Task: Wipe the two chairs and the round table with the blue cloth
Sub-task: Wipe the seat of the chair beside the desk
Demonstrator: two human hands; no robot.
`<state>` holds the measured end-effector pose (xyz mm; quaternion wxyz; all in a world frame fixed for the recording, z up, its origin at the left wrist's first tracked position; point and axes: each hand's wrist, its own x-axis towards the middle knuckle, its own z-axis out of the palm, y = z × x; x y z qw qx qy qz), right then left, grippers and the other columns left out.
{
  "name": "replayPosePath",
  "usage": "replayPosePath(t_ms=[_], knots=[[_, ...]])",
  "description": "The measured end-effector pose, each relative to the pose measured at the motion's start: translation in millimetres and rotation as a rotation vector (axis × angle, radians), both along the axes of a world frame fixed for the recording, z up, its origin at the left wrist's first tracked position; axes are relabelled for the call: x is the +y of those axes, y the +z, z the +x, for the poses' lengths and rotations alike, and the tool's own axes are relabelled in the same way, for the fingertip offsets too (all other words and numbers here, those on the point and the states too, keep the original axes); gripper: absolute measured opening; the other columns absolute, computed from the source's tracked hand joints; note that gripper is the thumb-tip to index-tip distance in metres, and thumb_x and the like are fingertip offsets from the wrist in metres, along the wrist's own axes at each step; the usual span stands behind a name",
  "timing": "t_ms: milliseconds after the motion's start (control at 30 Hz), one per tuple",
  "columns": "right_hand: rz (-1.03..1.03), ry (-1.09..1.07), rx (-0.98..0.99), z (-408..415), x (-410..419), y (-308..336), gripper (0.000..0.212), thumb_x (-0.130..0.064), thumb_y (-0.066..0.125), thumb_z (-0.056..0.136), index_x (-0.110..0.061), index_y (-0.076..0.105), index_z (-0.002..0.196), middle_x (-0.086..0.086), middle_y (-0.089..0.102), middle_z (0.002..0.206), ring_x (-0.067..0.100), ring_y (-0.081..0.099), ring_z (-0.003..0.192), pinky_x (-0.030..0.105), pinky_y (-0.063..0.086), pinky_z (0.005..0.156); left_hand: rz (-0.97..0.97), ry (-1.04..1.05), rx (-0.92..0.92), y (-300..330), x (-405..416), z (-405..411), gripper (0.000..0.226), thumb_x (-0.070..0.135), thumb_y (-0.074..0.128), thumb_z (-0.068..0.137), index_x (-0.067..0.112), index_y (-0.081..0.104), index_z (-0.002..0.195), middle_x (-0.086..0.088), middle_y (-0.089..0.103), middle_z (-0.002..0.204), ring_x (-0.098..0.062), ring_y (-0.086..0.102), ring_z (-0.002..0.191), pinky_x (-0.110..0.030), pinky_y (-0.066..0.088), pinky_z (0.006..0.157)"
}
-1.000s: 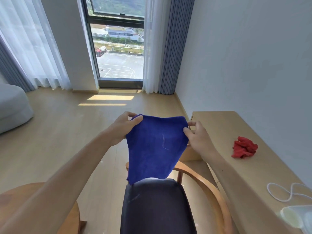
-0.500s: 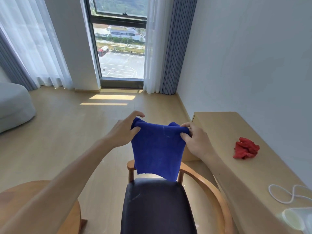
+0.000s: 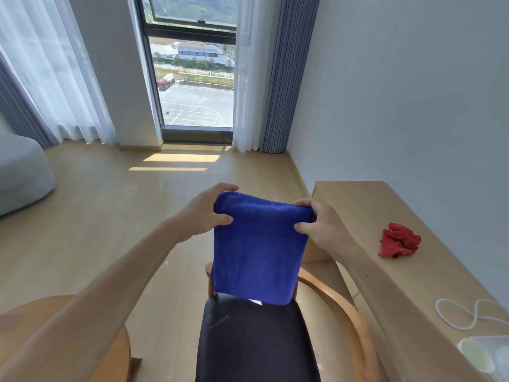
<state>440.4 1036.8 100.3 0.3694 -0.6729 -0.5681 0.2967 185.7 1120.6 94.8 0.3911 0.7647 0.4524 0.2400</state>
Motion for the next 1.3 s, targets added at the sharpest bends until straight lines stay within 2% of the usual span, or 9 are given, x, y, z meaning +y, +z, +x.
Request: replayPosePath(t_ms=[167, 300, 433, 600, 800, 967, 1100, 1233, 1300], knots=[[0.093, -0.065, -0.345, 1.9, 1.9, -2.5, 0.023, -0.018, 0.064, 0.087, -0.027, 0.058, 0.107, -0.013, 0.059, 0.084, 0.009, 0.055, 0.079, 0.009, 0.034, 0.060, 0.219, 0.089, 0.147, -7.5, -1.7, 2.8, 0.023, 0.021, 0.055, 0.097, 0.029, 0.050, 0.118, 0.007, 0.065, 0.083, -0.006, 0.059, 0.074, -0.013, 0.039, 0.063], [0.015, -0.133, -0.215, 4.9, 2.7, -7.0, 0.022, -0.027, 0.065, 0.089, -0.028, 0.052, 0.106, -0.007, 0.063, 0.088, 0.010, 0.060, 0.082, 0.016, 0.041, 0.061, 0.102, 0.148, 0.033, -8.4, -1.7, 3.9, 0.009, 0.024, 0.051, 0.099, 0.028, 0.049, 0.107, 0.000, 0.071, 0.083, -0.017, 0.066, 0.079, -0.028, 0.052, 0.074], [-0.167, 0.035, 0.041, 6.2, 0.4, -3.8, 0.047, -0.011, 0.075, 0.078, -0.024, 0.050, 0.115, -0.007, 0.056, 0.103, 0.013, 0.057, 0.095, 0.019, 0.045, 0.070, -0.102, 0.058, -0.150, -3.6, -3.3, 0.2, 0.023, 0.015, 0.058, 0.095, 0.025, 0.049, 0.113, -0.001, 0.072, 0.093, -0.018, 0.068, 0.087, -0.022, 0.055, 0.071], [0.009, 0.040, -0.298, 2.5, 3.0, 0.8, 0.049, 0.005, 0.057, 0.079, -0.020, 0.061, 0.121, -0.006, 0.061, 0.114, 0.012, 0.052, 0.106, 0.016, 0.037, 0.083, -0.016, 0.012, -0.057, -4.8, -4.5, 2.1, 0.052, -0.005, 0.068, 0.082, 0.030, 0.049, 0.115, 0.008, 0.065, 0.094, -0.012, 0.063, 0.088, -0.017, 0.051, 0.070], [0.059, 0.019, -0.418, 4.6, 5.3, -4.4, 0.030, -0.007, 0.052, 0.093, -0.019, 0.066, 0.116, 0.001, 0.045, 0.121, 0.019, 0.041, 0.119, 0.020, 0.030, 0.094, 0.254, 0.019, 0.158, -16.6, 4.8, 3.9, 0.028, 0.007, 0.055, 0.094, 0.034, 0.053, 0.103, 0.006, 0.054, 0.105, -0.010, 0.054, 0.090, -0.012, 0.038, 0.067], [0.026, 0.021, -0.251, 7.3, 5.4, -11.0, 0.015, -0.013, 0.054, 0.094, -0.017, 0.063, 0.107, -0.005, 0.064, 0.092, 0.016, 0.058, 0.088, 0.017, 0.043, 0.071, 0.300, 0.014, 0.216, -22.7, 12.2, 3.5, 0.019, 0.009, 0.058, 0.092, 0.027, 0.060, 0.095, 0.013, 0.042, 0.123, -0.006, 0.042, 0.109, -0.017, 0.037, 0.083], [0.049, -0.076, -0.155, 9.3, 6.7, -14.3, 0.008, -0.019, 0.060, 0.091, -0.019, 0.064, 0.099, -0.004, 0.067, 0.087, 0.016, 0.061, 0.082, 0.023, 0.047, 0.069, 0.225, 0.010, 0.182, -26.5, 11.9, 5.7, 0.019, 0.011, 0.052, 0.096, 0.030, 0.054, 0.096, 0.014, 0.060, 0.089, -0.009, 0.058, 0.083, -0.014, 0.038, 0.064], [0.051, -0.130, -0.152, 5.4, 6.5, -16.6, 0.007, -0.019, 0.062, 0.089, -0.018, 0.065, 0.095, -0.003, 0.066, 0.080, 0.018, 0.063, 0.077, 0.033, 0.055, 0.069, 0.200, 0.068, 0.183, -31.7, 9.6, 9.4, 0.014, 0.015, 0.051, 0.096, 0.028, 0.055, 0.098, 0.009, 0.062, 0.088, -0.004, 0.058, 0.078, -0.015, 0.041, 0.060], [0.063, -0.184, -0.176, 2.2, 7.9, -18.1, 0.003, -0.020, 0.061, 0.089, -0.019, 0.063, 0.091, -0.007, 0.063, 0.075, 0.016, 0.062, 0.072, 0.024, 0.050, 0.062, 0.201, 0.112, 0.184, -30.3, 6.6, 12.7, 0.012, 0.015, 0.051, 0.095, 0.026, 0.055, 0.097, 0.007, 0.061, 0.086, -0.004, 0.057, 0.075, -0.015, 0.041, 0.058]])
